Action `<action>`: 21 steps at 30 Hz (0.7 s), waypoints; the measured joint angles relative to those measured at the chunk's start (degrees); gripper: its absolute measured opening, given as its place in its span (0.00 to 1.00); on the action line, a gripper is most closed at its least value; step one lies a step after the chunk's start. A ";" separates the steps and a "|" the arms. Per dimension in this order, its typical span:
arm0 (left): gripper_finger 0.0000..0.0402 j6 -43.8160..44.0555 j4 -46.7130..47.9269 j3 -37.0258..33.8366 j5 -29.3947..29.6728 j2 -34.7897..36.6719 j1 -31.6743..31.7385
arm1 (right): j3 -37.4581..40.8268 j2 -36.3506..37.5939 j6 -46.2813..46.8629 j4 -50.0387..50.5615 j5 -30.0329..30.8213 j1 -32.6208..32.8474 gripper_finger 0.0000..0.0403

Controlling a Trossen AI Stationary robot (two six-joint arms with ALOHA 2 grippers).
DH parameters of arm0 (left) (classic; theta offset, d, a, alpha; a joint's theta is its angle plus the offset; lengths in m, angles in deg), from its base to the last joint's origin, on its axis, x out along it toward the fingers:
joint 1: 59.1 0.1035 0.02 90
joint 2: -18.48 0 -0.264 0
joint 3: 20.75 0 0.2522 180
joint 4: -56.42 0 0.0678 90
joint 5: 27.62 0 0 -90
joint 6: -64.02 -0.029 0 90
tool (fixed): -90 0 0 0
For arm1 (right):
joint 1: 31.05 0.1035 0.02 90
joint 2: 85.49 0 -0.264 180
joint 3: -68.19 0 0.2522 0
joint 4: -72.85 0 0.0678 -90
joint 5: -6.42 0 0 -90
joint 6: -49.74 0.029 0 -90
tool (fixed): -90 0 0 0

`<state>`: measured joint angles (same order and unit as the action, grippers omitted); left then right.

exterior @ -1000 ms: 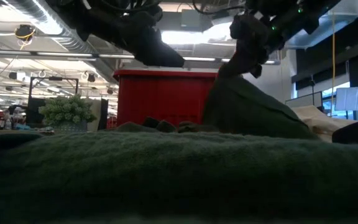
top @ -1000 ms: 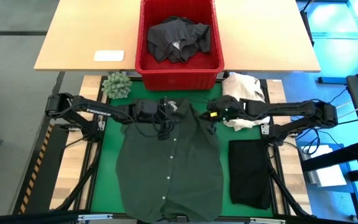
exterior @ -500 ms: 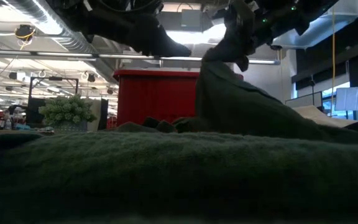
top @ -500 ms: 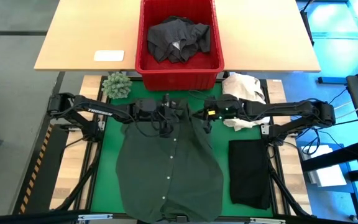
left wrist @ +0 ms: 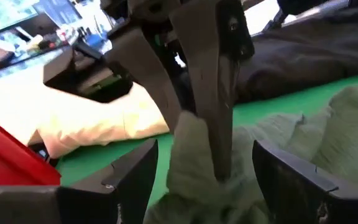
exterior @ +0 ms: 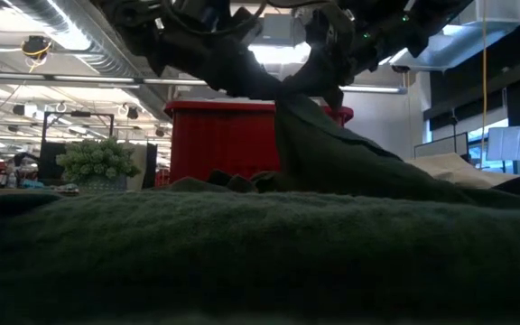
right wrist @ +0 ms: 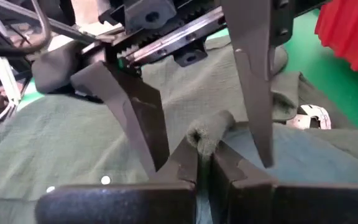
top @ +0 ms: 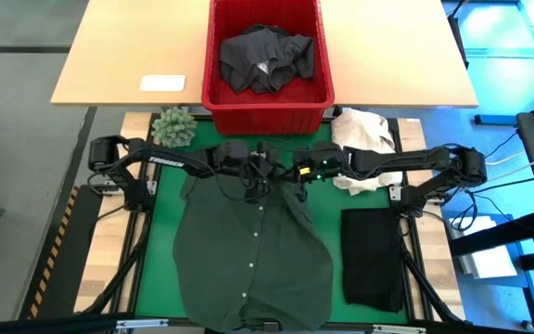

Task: Fold laundry
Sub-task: Fold the green polo shirt

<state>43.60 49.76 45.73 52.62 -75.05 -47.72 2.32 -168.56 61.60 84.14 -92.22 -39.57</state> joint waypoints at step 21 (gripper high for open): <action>0.02 -5.33 6.40 2.12 0.30 0.15 -0.07 | -1.15 1.84 -6.16 3.13 -1.50 -0.06 0.24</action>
<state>38.27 56.16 47.84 52.92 -74.90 -47.78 1.17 -166.72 55.44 87.27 -93.72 -39.63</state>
